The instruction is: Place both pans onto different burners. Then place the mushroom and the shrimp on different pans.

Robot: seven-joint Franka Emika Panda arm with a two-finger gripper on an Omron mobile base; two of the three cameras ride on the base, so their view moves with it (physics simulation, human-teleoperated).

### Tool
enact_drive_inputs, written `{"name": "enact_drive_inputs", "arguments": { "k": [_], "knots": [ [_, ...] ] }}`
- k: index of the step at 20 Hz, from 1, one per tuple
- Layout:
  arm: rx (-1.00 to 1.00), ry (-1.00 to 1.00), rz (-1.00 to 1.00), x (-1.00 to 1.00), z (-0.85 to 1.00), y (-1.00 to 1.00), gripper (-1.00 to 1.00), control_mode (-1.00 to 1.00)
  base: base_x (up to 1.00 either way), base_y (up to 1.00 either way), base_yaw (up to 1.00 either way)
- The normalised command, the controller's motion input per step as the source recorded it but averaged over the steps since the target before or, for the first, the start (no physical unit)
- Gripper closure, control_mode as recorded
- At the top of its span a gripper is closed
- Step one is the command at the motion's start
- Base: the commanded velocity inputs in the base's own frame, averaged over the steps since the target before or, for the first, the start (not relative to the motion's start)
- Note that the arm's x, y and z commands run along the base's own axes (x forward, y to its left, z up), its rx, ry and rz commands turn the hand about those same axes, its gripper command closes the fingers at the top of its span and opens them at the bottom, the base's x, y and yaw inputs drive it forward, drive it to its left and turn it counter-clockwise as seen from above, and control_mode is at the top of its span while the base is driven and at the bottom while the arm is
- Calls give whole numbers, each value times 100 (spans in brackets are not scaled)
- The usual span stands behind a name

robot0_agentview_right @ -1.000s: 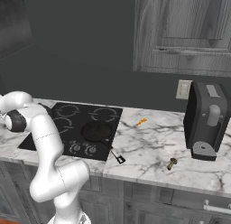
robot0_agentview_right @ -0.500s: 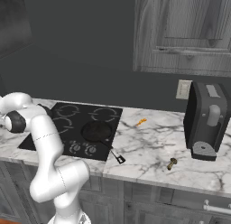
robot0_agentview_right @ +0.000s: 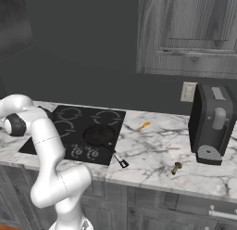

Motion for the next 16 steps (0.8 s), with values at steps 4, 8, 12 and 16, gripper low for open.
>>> {"name": "enact_drive_inputs", "arguments": {
  "k": [4, 8, 12, 16],
  "knots": [
    [0, 0, 1, -5, 25, -8, 100, -100, 0, 0, 0],
    [0, 0, 0, -5, 35, -26, 100, -100, 0, 0, 0],
    [1, 0, 0, -11, 28, -43, 100, -100, 0, 0, 0],
    [3, 0, 0, -23, 26, -56, 100, -100, 0, 0, 0]
  ]
}}
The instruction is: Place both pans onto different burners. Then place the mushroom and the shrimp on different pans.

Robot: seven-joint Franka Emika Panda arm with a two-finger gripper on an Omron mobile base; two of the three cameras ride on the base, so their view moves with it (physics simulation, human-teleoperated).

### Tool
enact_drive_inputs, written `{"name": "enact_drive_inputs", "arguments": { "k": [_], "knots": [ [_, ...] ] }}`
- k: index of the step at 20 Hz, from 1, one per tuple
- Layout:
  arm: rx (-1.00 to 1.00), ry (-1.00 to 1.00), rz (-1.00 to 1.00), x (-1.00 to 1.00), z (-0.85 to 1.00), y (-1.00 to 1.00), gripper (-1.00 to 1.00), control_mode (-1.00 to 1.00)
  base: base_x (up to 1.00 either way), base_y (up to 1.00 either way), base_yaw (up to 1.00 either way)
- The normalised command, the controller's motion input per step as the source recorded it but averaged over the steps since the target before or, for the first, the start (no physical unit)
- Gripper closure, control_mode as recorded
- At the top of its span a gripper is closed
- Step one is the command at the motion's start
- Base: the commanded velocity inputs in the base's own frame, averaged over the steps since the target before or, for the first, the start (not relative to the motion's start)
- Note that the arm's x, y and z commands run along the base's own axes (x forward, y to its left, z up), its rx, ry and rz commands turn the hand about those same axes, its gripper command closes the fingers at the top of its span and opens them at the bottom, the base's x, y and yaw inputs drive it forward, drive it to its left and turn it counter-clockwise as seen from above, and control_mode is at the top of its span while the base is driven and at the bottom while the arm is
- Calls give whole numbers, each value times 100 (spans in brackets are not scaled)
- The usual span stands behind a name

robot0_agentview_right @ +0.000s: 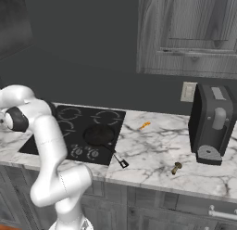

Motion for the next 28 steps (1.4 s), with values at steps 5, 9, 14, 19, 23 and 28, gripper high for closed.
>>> {"name": "enact_drive_inputs", "arguments": {
  "k": [5, 9, 14, 19, 23, 28],
  "knots": [
    [5, 0, 0, -30, 16, -62, 100, -100, 0, 0, 0],
    [5, 0, 0, -36, 9, -61, 100, -100, 0, 0, 0],
    [4, 0, 0, -38, 8, -56, 100, -100, 0, 0, 0],
    [4, 0, 0, -40, 7, -51, 100, -100, 0, 0, 0],
    [5, 0, 0, -38, 6, -52, 100, -100, 0, 0, 0],
    [7, 0, -1, -28, 5, -54, 100, -100, 0, 0, 0]
  ]
}}
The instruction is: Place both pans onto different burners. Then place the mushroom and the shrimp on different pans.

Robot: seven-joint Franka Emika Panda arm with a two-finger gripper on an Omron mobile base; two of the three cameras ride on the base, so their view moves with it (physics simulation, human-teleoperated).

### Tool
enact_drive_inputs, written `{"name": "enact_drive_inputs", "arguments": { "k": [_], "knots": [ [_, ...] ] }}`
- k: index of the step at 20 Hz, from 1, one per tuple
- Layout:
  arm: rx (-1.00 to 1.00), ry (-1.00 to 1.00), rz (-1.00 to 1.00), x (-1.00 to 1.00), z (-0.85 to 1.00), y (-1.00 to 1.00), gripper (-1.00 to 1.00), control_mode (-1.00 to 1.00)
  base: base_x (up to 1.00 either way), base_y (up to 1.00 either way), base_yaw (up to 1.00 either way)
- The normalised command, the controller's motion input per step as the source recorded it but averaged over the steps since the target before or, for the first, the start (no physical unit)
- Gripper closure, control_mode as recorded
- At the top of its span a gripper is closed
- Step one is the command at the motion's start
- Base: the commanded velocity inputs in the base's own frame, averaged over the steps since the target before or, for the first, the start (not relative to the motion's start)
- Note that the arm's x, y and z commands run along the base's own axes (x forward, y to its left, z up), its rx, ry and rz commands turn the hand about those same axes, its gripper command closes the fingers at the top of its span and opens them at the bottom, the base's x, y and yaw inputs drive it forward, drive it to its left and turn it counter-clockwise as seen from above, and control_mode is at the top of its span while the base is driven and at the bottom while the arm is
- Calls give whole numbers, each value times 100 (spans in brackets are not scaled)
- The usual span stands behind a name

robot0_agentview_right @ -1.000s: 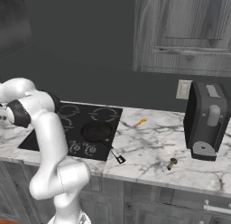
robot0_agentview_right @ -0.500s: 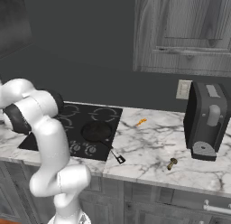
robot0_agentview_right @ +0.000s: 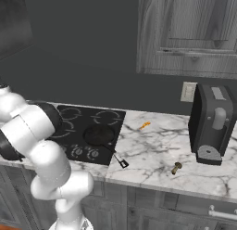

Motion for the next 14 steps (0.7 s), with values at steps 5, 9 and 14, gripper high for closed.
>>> {"name": "enact_drive_inputs", "arguments": {
  "k": [5, 9, 14],
  "knots": [
    [8, 0, -8, -2, 12, -48, 100, -100, 0, 0, 0],
    [8, 4, -12, 0, 14, -45, 100, -100, 0, 0, 0],
    [2, 10, -15, 0, 17, -14, 100, -100, 0, 0, 0]
  ]
}}
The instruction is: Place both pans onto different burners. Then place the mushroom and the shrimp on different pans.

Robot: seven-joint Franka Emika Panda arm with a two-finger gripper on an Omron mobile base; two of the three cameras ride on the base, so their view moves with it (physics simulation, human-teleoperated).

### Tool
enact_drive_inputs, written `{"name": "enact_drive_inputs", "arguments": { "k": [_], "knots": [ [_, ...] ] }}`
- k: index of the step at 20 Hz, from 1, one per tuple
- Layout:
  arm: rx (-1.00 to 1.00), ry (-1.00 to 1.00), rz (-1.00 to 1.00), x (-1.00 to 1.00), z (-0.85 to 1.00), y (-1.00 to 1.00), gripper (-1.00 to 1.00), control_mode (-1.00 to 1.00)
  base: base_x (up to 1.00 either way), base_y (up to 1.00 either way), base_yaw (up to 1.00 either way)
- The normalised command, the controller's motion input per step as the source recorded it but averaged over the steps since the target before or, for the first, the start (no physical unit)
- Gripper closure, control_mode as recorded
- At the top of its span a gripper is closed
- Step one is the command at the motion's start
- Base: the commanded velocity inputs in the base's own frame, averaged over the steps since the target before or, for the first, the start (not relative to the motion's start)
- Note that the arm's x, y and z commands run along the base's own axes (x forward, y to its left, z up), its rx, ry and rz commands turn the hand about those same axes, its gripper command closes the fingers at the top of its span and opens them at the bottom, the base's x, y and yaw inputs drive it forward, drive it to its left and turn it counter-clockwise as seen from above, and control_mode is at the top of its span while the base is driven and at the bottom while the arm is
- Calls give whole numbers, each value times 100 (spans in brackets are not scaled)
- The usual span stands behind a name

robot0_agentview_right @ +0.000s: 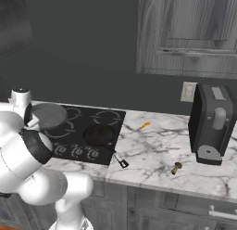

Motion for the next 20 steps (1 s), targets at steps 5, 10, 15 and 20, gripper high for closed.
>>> {"name": "enact_drive_inputs", "arguments": {
  "k": [5, 10, 15, 20],
  "knots": [
    [0, 11, -13, 0, 7, -2, 100, -100, 0, 0, 0],
    [0, 11, -5, 15, 1, -1, 100, -100, 0, 0, 0],
    [0, 10, -4, 27, 0, 0, 100, -100, 0, 0, 0],
    [0, 10, -2, 36, 0, 0, 100, -100, 0, 0, 0]
  ]
}}
